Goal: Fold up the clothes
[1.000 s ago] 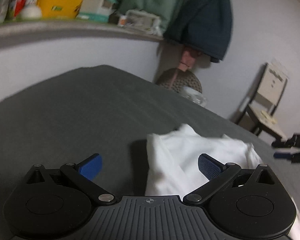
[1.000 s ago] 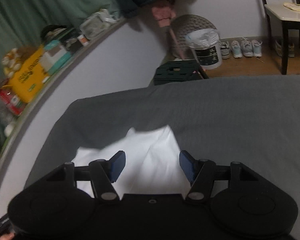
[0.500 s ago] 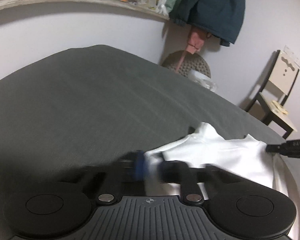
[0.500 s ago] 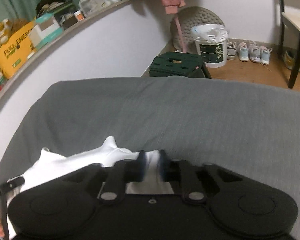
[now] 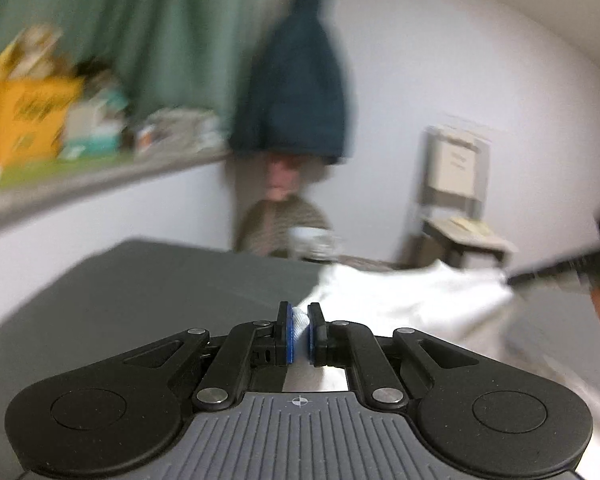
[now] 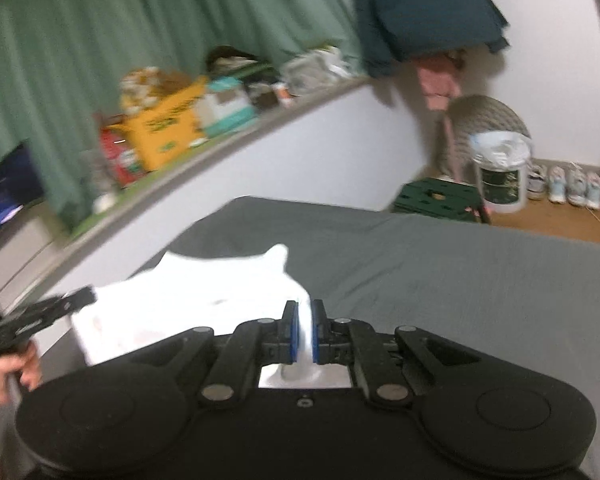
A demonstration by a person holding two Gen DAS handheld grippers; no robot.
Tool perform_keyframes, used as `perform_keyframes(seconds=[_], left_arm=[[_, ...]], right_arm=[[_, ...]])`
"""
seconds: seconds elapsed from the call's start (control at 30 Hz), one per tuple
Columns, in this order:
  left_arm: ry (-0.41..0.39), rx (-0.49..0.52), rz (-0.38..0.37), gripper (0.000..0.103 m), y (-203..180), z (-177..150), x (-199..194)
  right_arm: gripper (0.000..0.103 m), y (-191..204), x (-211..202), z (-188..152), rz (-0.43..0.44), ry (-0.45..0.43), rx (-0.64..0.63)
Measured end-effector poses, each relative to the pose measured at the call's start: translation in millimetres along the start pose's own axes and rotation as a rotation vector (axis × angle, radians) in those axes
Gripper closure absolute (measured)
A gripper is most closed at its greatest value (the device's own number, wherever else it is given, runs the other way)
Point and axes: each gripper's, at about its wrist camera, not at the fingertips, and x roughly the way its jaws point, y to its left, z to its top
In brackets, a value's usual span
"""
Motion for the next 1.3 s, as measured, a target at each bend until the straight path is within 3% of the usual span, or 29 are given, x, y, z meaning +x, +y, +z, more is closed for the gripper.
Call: perform_keyframes(seconds=[0.1, 0.23, 0.3, 0.43, 0.47, 0.53, 0.57, 0.6, 0.63, 0.83, 0.87, 0.93, 0.97, 1.0, 1.03, 1.07, 1.1, 1.17, 1.3], left_arm=[[0.028, 0.159, -0.112, 0.096, -27, -17, -49], [0.140, 0.360, -0.233, 0.096, -66, -55, -98], [0.203, 0.442, -0.263, 0.096, -83, -76, -111], [0.281, 0.533, -0.211, 0.092, -104, -97, -117], [0.292, 0.544, -0.201, 0.081, -106, -98, -116], [0.273, 0.523, -0.171, 0.046, -109, -87, -116], [0.239, 0.509, -0.149, 0.015, -109, -79, -119], [0.190, 0.500, -0.129, 0.002, -106, -75, -128], [0.146, 0.501, -0.127, 0.002, -106, -71, -132], [0.264, 0.528, -0.188, 0.003, -120, -63, -93], [0.290, 0.527, -0.190, 0.007, -122, -66, -85], [0.336, 0.508, -0.191, 0.027, -122, -71, -73], [0.368, 0.488, -0.185, 0.049, -119, -76, -71], [0.408, 0.462, -0.174, 0.065, -116, -82, -65], [0.444, 0.429, -0.178, 0.070, -112, -86, -62], [0.457, 0.408, -0.191, 0.086, -108, -93, -63], [0.430, 0.428, -0.206, 0.095, -108, -94, -70], [0.372, 0.471, -0.235, 0.096, -109, -97, -85], [0.259, 0.596, -0.306, 0.096, -115, -99, -125]], right_arm=[[0.096, 9, -51, -34, 0.036, 0.019, -0.030], [0.096, 26, -93, -88, 0.023, 0.137, -0.134], [0.096, 34, -100, -111, 0.006, 0.208, -0.171], [0.089, 61, -100, -135, -0.110, 0.272, -0.344], [0.079, 68, -100, -135, -0.116, 0.270, -0.391], [0.062, 82, -100, -133, -0.126, 0.265, -0.484], [0.054, 88, -101, -131, -0.124, 0.257, -0.517], [0.054, 91, -101, -128, -0.116, 0.250, -0.542], [0.053, 95, -97, -122, -0.107, 0.251, -0.561], [0.053, 84, -49, -101, -0.090, 0.362, -0.505], [0.053, 79, -43, -101, -0.084, 0.383, -0.484], [0.060, 70, -35, -103, -0.056, 0.418, -0.447], [0.068, 68, -34, -104, -0.040, 0.424, -0.436], [0.080, 68, -35, -105, -0.025, 0.419, -0.435], [0.085, 67, -36, -106, -0.010, 0.415, -0.433], [0.092, 67, -37, -107, 0.004, 0.409, -0.435], [0.096, 70, -44, -108, 0.012, 0.391, -0.467], [0.097, 78, -59, -111, 0.027, 0.352, -0.544], [0.098, 100, -112, -131, 0.021, 0.210, -0.853]])
